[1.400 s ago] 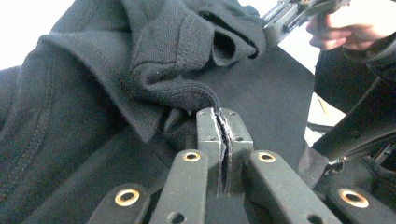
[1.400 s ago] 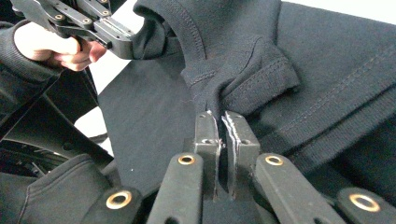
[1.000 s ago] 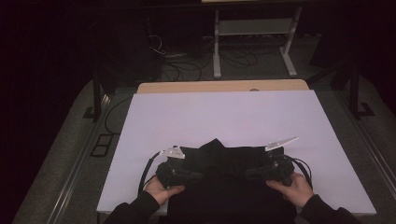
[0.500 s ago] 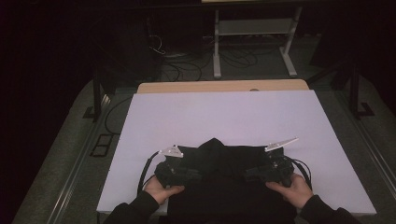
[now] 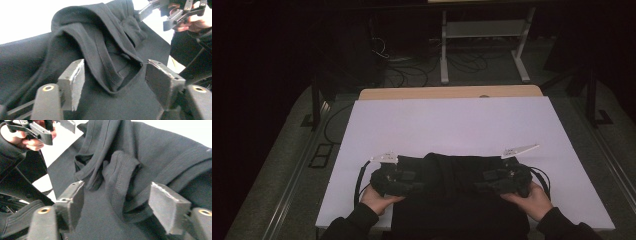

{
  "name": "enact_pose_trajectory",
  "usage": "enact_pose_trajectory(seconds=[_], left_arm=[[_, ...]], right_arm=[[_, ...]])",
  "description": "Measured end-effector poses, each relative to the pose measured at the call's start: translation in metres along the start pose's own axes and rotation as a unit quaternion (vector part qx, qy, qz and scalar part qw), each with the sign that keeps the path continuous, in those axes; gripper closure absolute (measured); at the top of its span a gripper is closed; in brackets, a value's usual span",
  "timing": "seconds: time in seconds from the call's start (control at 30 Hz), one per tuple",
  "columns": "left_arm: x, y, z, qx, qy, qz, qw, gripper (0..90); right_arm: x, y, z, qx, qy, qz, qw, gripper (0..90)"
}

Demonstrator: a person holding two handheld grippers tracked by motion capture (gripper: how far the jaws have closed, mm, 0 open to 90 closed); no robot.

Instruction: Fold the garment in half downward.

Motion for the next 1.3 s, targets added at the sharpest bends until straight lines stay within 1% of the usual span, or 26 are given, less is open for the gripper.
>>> enact_pose_trajectory(seconds=[0.13, 0.2, 0.3, 0.4, 0.53, 0.6, 0.63, 0.73, 0.8, 0.87, 1.03, 1.1, 1.2, 1.3], left_arm=[[0.004, 0.005, 0.0, 0.005, -0.015, 0.004, 0.9999, 24.5], [0.006, 0.006, 0.002, 0.001, -0.019, 0.006, 0.9998, 20.9], [0.008, 0.006, 0.002, -0.001, -0.024, 0.003, 0.9997, 16.9], [0.009, 0.006, 0.002, 0.0, -0.025, 0.001, 0.9997, 13.9], [0.012, 0.009, 0.001, -0.003, -0.022, 0.006, 0.9997, 11.0], [0.013, 0.01, -0.001, -0.002, -0.02, 0.008, 0.9998, 7.7], [0.014, 0.011, -0.002, 0.0, -0.02, 0.008, 0.9998, 6.0], [0.016, 0.013, -0.004, 0.003, -0.018, 0.007, 0.9998, 1.3], [0.017, 0.014, -0.006, 0.006, -0.018, 0.007, 0.9998, 0.3], [0.019, 0.016, -0.008, 0.009, -0.016, 0.01, 0.9998, 0.0], [0.02, 0.02, -0.013, 0.02, -0.013, 0.018, 0.9995, 0.0], [0.021, 0.022, -0.015, 0.022, -0.016, 0.021, 0.9994, 0.0], [0.023, 0.025, -0.017, 0.032, -0.022, 0.025, 0.9989, 0.0], [0.025, 0.029, -0.021, 0.043, -0.033, 0.034, 0.9979, 0.0]], right_arm=[[0.005, 0.006, 0.006, -0.012, -0.006, 0.008, 0.9999, 14.6], [0.007, 0.009, 0.009, -0.015, -0.009, 0.012, 0.9998, 13.2], [0.009, 0.012, 0.014, -0.02, -0.009, 0.015, 0.9997, 12.5], [0.01, 0.014, 0.018, -0.024, -0.014, 0.017, 0.9995, 8.3], [0.011, 0.017, 0.022, -0.031, -0.006, 0.014, 0.9994, 6.2], [0.013, 0.02, 0.023, -0.029, -0.002, 0.017, 0.9994, 0.6], [0.013, 0.023, 0.024, -0.028, 0.001, 0.018, 0.9995, 0.0], [0.016, 0.027, 0.029, -0.039, 0.006, 0.024, 0.9989, 0.0], [0.017, 0.03, 0.032, -0.042, 0.002, 0.029, 0.9987, 0.0], [0.018, 0.033, 0.037, -0.05, 0.0, 0.032, 0.9982, 0.0], [0.02, 0.04, 0.046, -0.058, -0.006, 0.044, 0.9974, 0.0], [0.021, 0.042, 0.051, -0.062, -0.01, 0.047, 0.9969, 0.0], [0.021, 0.044, 0.056, -0.067, -0.011, 0.048, 0.9965, 0.0], [0.02, 0.045, 0.06, -0.071, -0.014, 0.047, 0.9963, 0.0]])
Point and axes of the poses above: each handheld gripper's, and its own axes: y roughly backward along the jaws, x roughly out of its top, z roughly to its right, the point moved 8 cm from there along -y, roughly forward along the jaws, and after that the axes turned 14 degrees about -x, right-handed, at the moved point
